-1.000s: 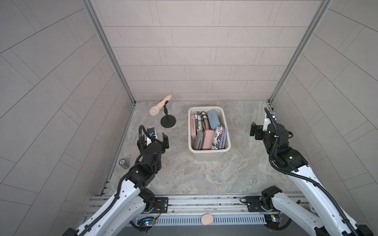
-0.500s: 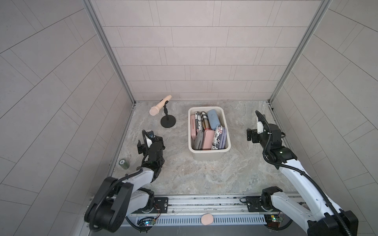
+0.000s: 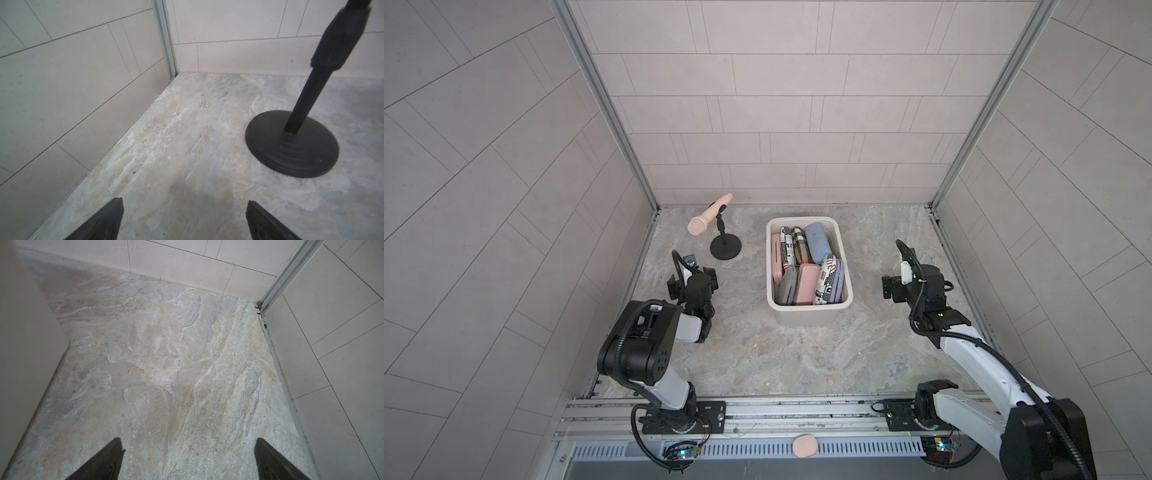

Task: Put the glasses cases into the storage boxes
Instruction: Reset both arms

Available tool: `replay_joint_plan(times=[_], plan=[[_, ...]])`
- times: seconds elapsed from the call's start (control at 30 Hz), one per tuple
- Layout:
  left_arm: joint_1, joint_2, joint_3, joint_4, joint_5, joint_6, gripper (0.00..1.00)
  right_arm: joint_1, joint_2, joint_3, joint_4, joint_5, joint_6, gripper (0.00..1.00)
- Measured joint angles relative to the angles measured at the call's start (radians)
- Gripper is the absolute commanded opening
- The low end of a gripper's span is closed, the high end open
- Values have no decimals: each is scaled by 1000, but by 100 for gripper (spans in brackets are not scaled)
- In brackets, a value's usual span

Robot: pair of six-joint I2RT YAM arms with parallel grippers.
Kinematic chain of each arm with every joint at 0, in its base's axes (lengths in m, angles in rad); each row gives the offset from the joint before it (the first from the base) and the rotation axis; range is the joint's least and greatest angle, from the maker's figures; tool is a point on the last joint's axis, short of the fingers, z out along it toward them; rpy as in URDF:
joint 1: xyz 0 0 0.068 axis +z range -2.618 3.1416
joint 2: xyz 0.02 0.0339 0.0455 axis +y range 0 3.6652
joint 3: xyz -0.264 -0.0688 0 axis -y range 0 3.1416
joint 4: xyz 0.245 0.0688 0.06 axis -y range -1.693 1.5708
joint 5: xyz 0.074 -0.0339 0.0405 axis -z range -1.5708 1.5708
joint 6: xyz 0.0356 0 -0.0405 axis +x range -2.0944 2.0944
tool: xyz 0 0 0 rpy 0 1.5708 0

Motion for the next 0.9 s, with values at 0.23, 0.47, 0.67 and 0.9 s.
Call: replay_joint_plan(times=[0.23, 0.47, 0.67, 0.9], plan=[[3, 2, 6, -27, 24, -4, 100, -32, 52, -100, 214, -53, -28, 100], [3, 2, 6, -30, 29, -4, 100, -35, 69, -181, 367, -83, -16, 100], [3, 2, 6, -31, 29, -4, 100, -43, 157, -204, 495, -91, 31, 100], [3, 2, 6, -31, 29, -4, 100, -41, 338, -236, 730, -85, 35, 100]])
